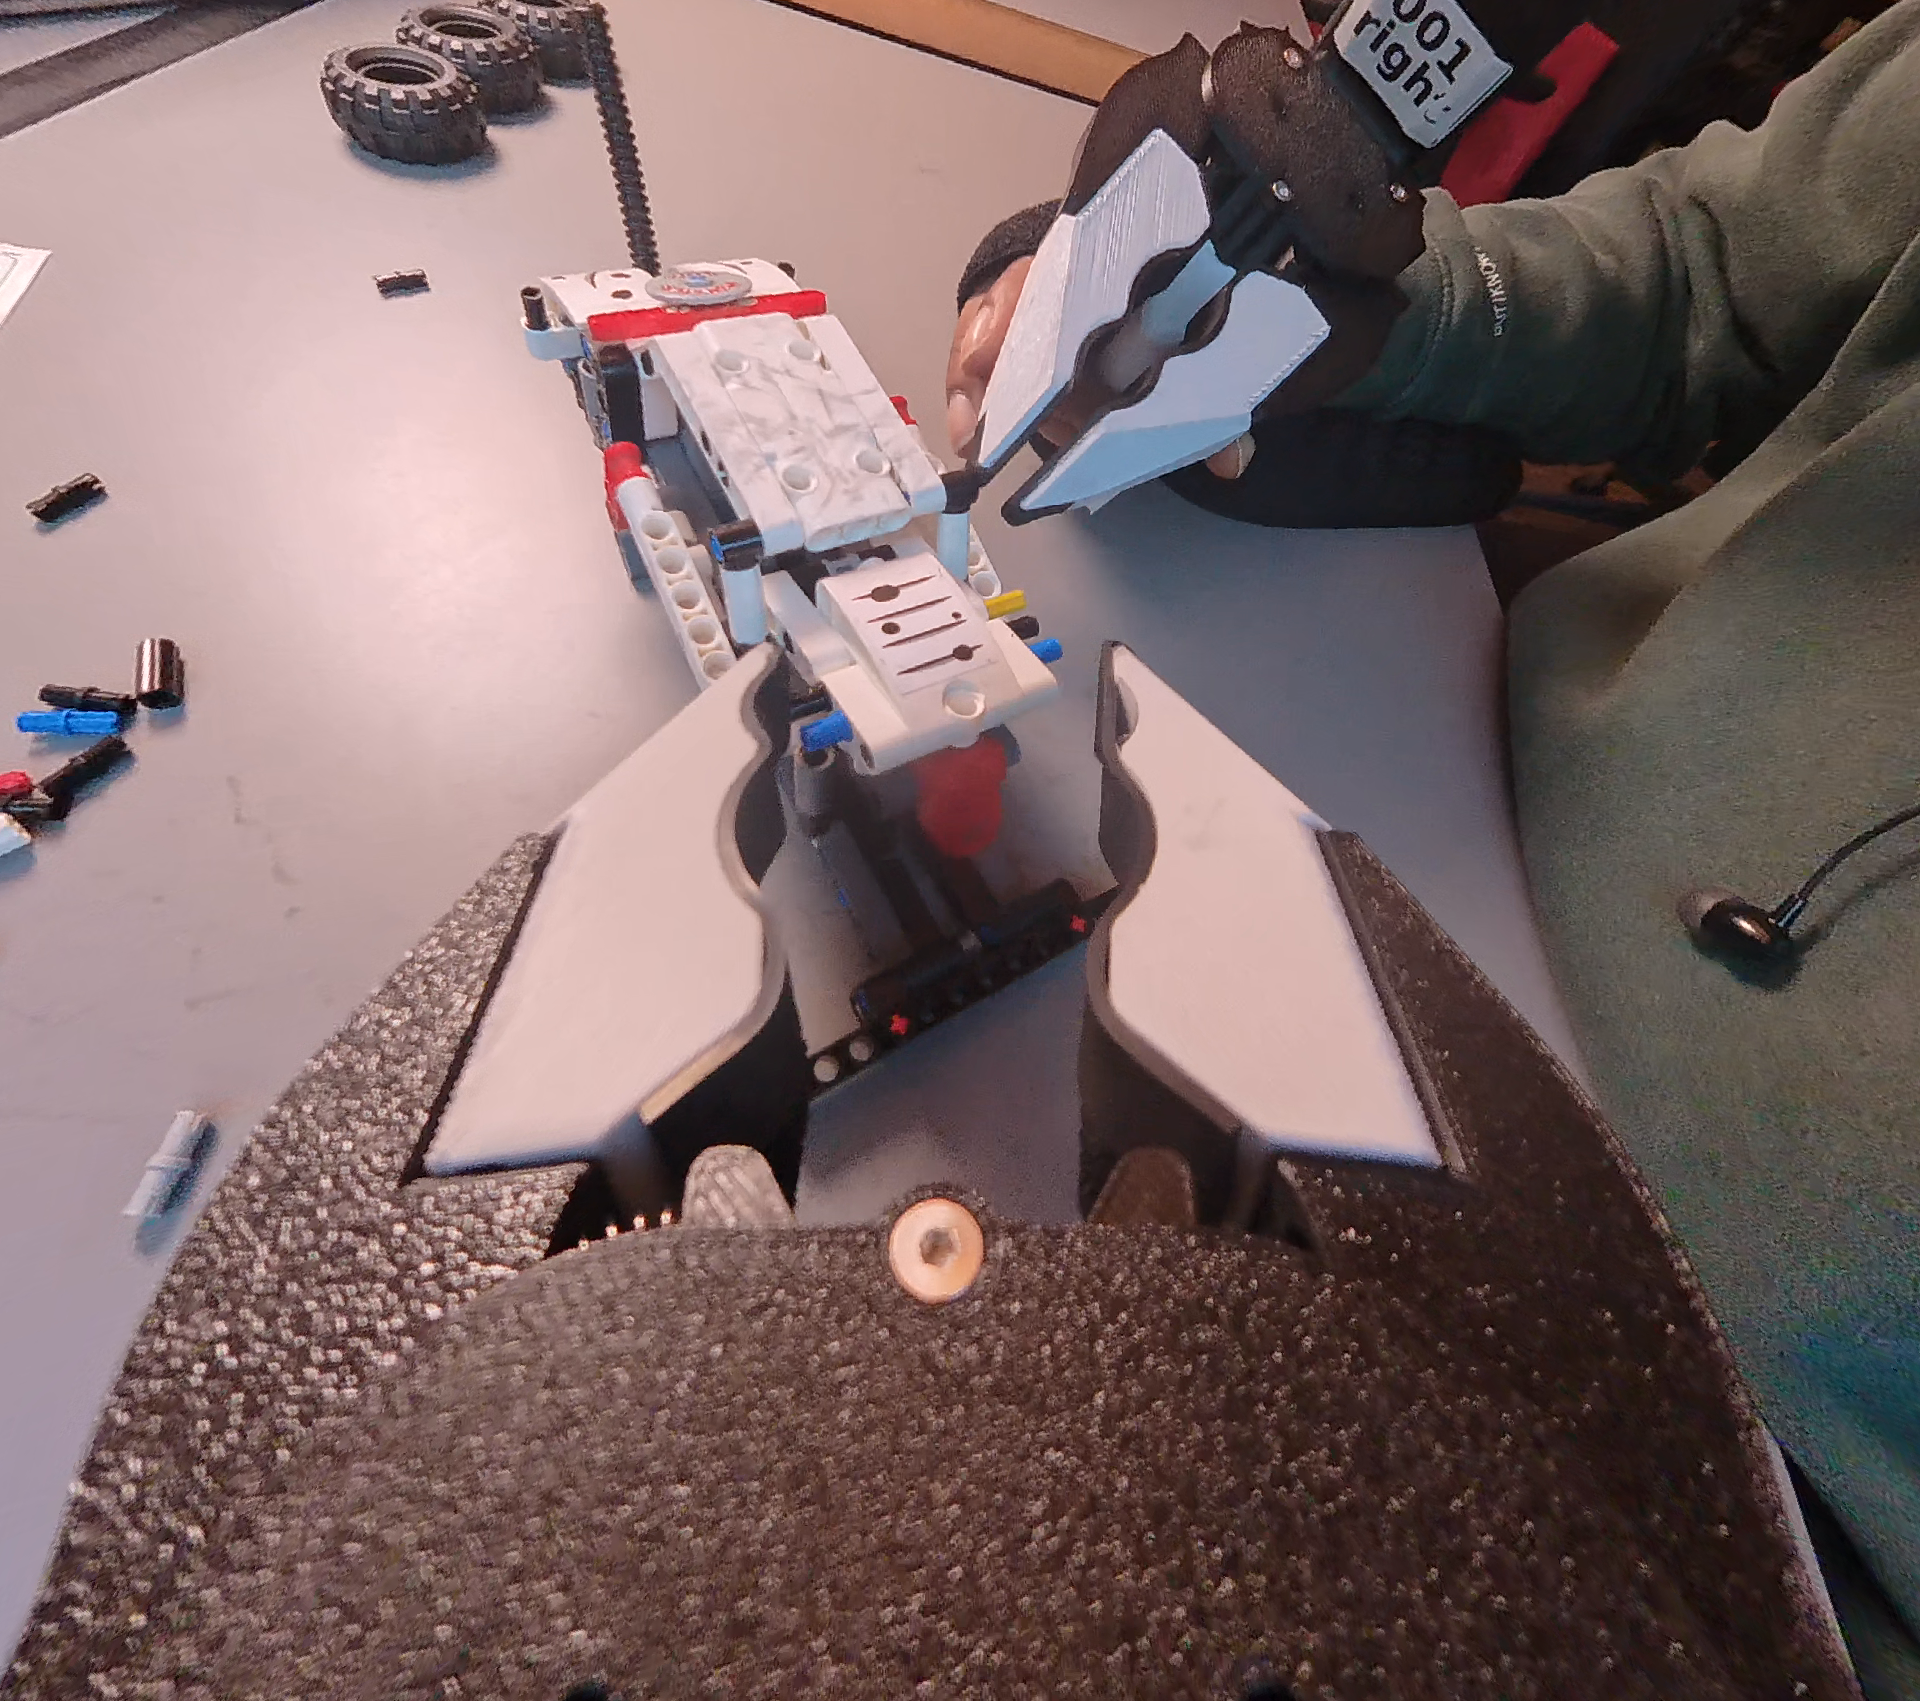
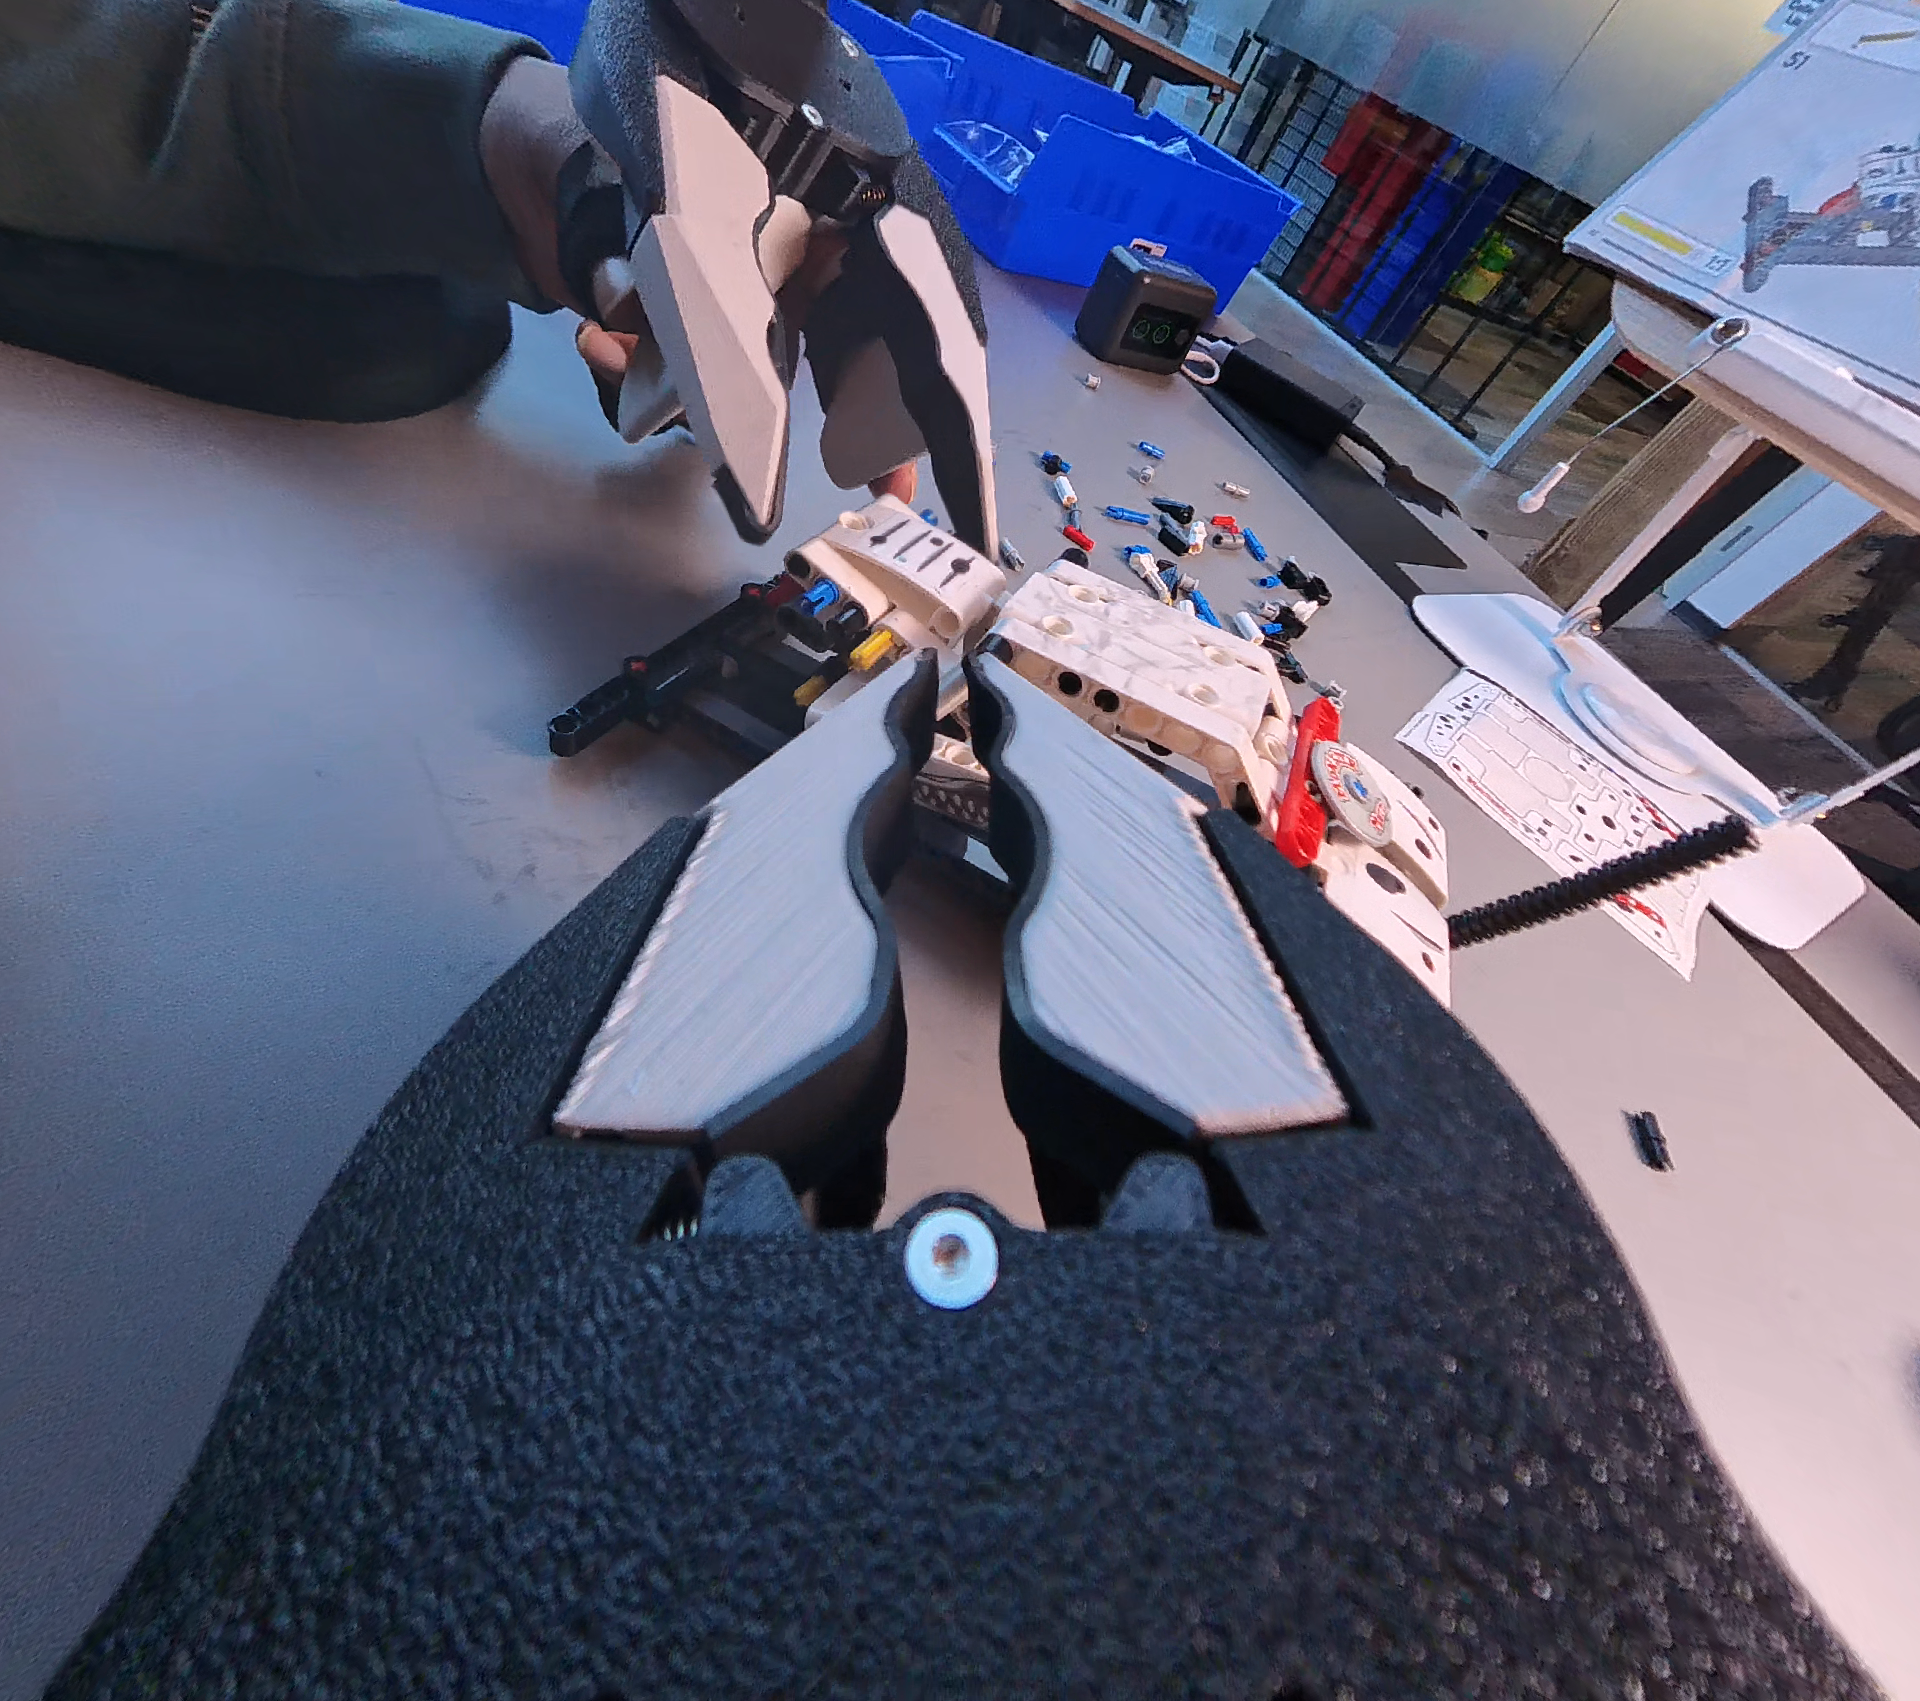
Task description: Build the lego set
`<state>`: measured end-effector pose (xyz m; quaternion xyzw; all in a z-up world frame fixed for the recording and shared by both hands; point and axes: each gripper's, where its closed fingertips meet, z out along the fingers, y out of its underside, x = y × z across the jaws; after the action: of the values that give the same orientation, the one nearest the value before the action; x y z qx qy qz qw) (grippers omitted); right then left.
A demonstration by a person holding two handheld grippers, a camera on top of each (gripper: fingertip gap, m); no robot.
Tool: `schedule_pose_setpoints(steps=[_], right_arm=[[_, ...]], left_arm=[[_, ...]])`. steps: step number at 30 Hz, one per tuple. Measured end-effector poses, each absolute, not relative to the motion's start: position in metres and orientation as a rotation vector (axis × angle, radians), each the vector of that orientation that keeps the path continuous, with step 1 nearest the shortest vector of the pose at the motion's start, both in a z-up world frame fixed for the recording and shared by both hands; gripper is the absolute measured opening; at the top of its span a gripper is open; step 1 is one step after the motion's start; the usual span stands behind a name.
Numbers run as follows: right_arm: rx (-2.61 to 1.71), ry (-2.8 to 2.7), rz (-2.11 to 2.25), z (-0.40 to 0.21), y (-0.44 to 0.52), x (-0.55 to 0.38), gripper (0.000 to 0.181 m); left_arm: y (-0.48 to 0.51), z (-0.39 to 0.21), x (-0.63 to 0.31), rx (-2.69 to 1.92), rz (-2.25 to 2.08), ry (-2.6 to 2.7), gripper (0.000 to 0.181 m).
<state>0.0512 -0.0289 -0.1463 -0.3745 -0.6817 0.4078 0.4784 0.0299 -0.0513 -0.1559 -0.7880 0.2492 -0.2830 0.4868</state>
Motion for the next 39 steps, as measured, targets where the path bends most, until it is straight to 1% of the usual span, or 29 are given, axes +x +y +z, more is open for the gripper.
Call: schedule_pose_setpoints(steps=[3,5,7,12,15,27,39], right_arm=[[-0.915,-1.666,0.996,-0.146,-0.029,0.052,0.005],[-0.891,-1.696,0.997,-0.148,-0.034,0.053,0.004],[-0.848,-1.723,1.017,-0.148,-0.045,0.055,0.0],[-0.837,-1.789,0.913,-0.161,-0.047,0.049,0.0],[-0.843,-1.788,0.917,-0.161,-0.047,0.048,0.0],[-0.967,-1.733,0.86,-0.163,-0.042,0.042,0.0],[-0.98,-1.716,0.855,-0.163,-0.04,0.038,0.0]], left_arm=[[-0.05,-0.156,0.03,-1.919,-0.676,0.602,0.057],[-0.05,-0.156,0.029,-1.916,-0.669,0.599,0.052],[-0.048,-0.156,0.026,-1.921,-0.65,0.59,0.054],[-0.049,-0.162,0.03,-1.945,-0.669,0.591,0.058],[-0.047,-0.164,0.029,-1.956,-0.648,0.583,0.055],[-0.044,-0.165,0.029,-1.994,-0.58,0.511,0.054],[-0.043,-0.165,0.03,-2.02,-0.55,0.472,0.054]])
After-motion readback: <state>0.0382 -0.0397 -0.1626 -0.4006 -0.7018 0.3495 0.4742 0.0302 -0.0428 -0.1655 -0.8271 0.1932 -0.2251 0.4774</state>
